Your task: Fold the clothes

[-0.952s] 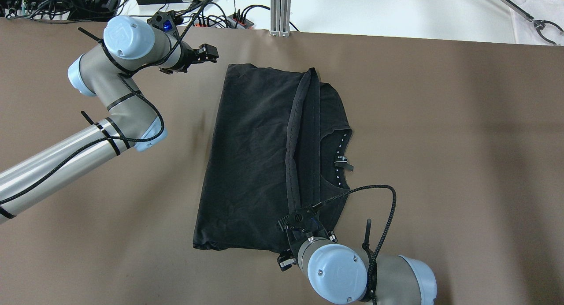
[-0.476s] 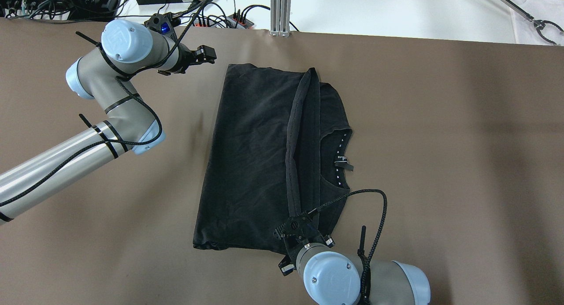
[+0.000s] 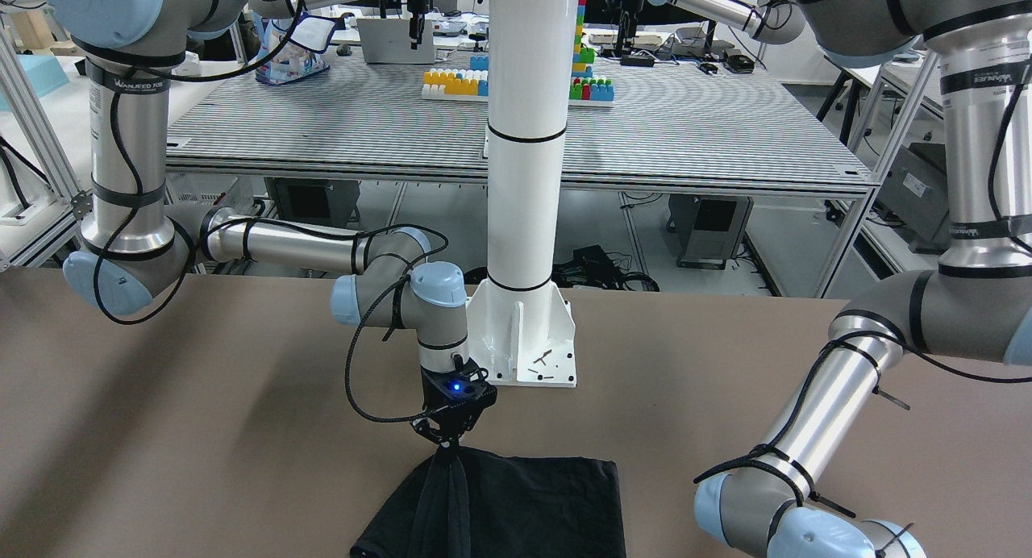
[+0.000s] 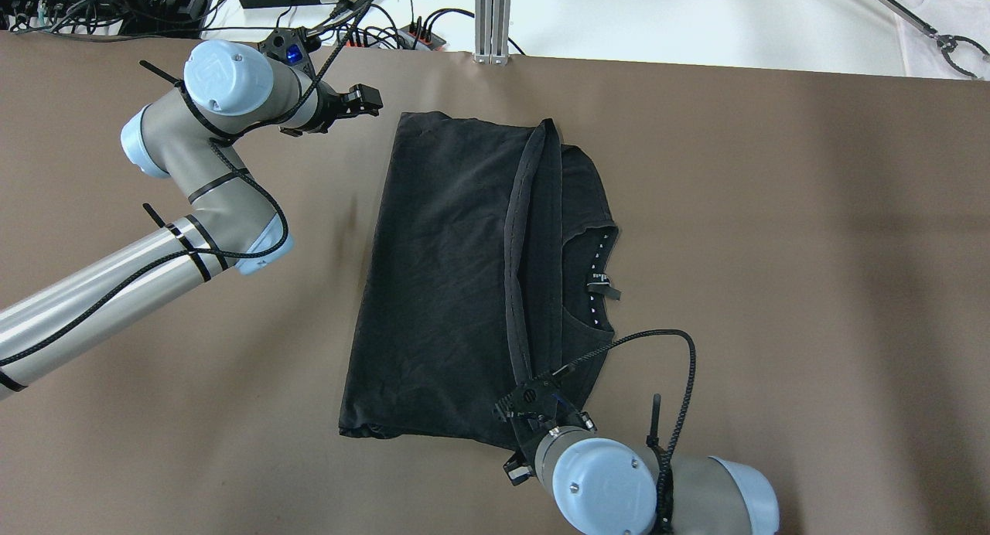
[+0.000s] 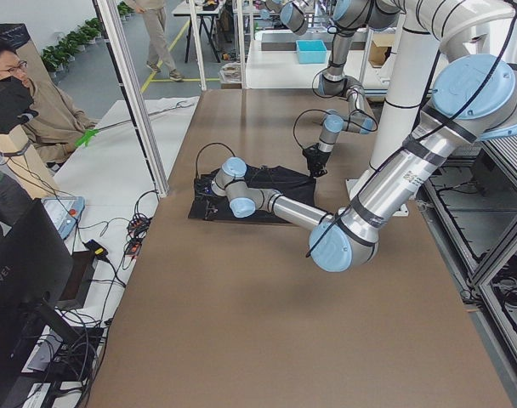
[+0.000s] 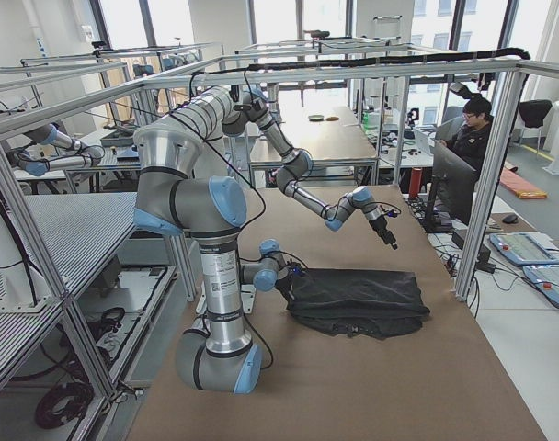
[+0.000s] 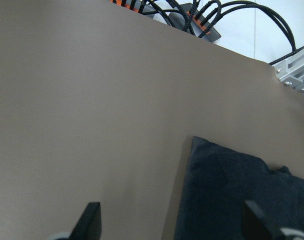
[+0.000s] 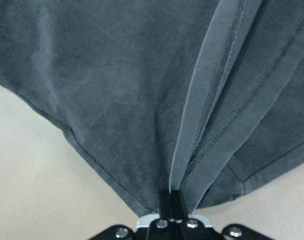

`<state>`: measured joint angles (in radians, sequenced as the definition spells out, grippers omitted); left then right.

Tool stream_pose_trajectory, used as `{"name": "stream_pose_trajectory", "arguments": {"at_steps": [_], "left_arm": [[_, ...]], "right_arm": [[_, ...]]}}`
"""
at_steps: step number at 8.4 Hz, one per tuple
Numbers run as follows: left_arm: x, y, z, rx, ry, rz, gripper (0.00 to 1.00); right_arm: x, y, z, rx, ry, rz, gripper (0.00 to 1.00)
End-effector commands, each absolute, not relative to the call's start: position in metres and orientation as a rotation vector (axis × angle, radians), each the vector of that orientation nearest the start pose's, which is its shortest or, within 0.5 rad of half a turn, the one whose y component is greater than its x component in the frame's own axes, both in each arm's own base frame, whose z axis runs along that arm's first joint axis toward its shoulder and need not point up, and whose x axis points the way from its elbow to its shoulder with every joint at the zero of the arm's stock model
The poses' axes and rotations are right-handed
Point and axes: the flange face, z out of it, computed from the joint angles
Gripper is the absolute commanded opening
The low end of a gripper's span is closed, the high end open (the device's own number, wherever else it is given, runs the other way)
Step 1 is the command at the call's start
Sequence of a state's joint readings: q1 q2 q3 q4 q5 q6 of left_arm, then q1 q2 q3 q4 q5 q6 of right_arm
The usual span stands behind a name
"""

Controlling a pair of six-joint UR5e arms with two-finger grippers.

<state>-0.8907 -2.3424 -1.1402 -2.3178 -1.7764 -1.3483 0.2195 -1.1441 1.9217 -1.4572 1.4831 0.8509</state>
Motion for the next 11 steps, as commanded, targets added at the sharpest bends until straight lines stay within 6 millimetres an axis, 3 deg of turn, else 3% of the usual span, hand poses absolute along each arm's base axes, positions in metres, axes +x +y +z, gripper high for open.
{"name": "stream_pose_trajectory", "arguments": {"at_steps": [1, 2, 3, 4, 5, 6, 7, 9, 11], "left_arm": [[0.418, -0.690, 0.288, 0.420, 1.036, -0.486, 1.00], [0.417, -0.689, 0.289, 0.416, 1.038, -0.492, 1.00], [0.417, -0.689, 0.291, 0.415, 1.036, -0.495, 1.00], [0.417, -0.689, 0.293, 0.413, 1.033, -0.496, 1.00], [0.417, -0.689, 0.293, 0.413, 1.033, -0.496, 1.00], [0.417, -0.689, 0.295, 0.412, 1.032, -0.498, 1.00], [0.417, -0.689, 0.294, 0.411, 1.034, -0.497, 1.00], [0.417, -0.688, 0.293, 0.411, 1.036, -0.495, 1.00], [0.416, -0.687, 0.299, 0.406, 1.032, -0.496, 1.00]], "right_arm": [[-0.497, -0.218, 0.293, 0.379, -0.797, -0.396, 0.00], [-0.517, -0.179, 0.305, 0.294, -0.805, -0.321, 0.00], [-0.511, -0.181, 0.298, 0.284, -0.826, -0.303, 0.00], [-0.485, -0.186, 0.293, 0.275, -0.849, -0.295, 0.11], [-0.471, -0.193, 0.292, 0.236, -0.868, -0.292, 0.58], [-0.471, -0.201, 0.293, 0.237, -0.858, -0.275, 0.95], [-0.479, -0.212, 0.299, 0.247, -0.840, -0.264, 0.95], [-0.505, -0.254, 0.280, 0.286, -0.846, -0.198, 0.95], [-0.512, -0.277, 0.276, 0.316, -0.830, -0.196, 0.93]]}}
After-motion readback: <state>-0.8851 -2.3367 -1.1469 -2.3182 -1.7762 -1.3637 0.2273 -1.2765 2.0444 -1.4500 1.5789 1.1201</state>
